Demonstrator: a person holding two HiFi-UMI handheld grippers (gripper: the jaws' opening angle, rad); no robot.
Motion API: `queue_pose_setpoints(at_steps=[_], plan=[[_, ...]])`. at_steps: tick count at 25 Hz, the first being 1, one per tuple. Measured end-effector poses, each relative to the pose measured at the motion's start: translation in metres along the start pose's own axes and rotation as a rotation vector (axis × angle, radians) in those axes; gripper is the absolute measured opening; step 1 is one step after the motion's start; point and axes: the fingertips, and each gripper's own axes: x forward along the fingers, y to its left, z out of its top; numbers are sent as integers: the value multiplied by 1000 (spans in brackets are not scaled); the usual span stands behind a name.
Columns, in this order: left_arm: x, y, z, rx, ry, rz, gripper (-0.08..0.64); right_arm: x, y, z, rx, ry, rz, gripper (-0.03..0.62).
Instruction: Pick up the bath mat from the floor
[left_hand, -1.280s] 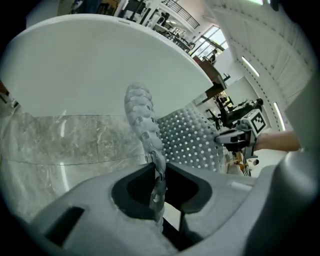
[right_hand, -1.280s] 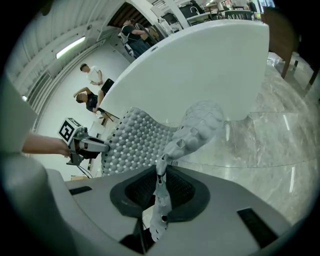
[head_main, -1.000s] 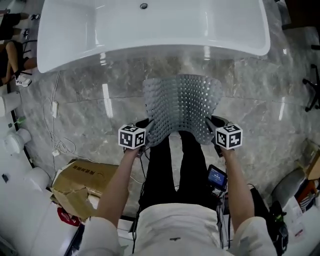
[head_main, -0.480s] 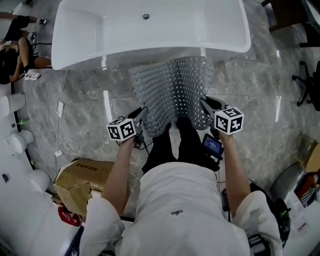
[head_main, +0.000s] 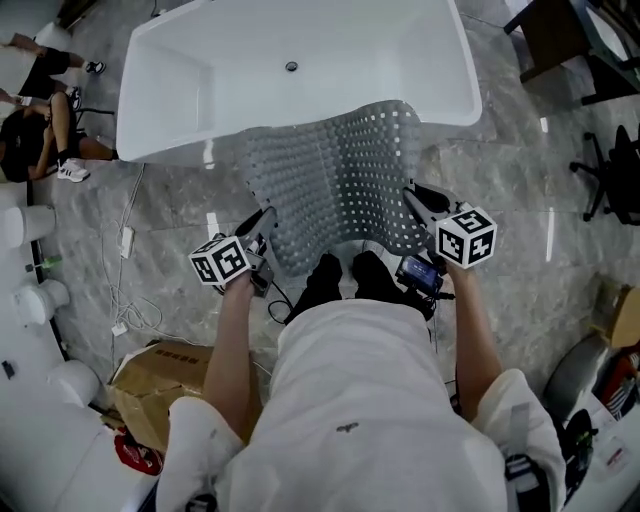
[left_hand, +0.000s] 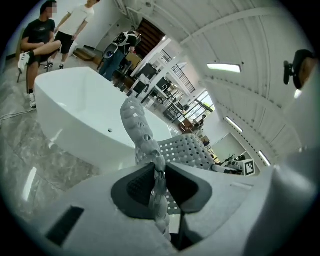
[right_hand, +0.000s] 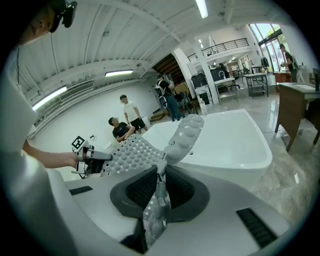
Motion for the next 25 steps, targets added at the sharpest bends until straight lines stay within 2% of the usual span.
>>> queue_pose_setpoints(at_steps=[10,14,25], plan=[[-26,-7,64,97,-115,5,69,-26,-30,56,-138,-80,-105,52],[-27,-14,84,181,-132,13,69,-35,-41,75,-213,-83,-145,51],[-69,-19,149,265,-243,31,58,-74,-26,144,-319,-174,-233,52]])
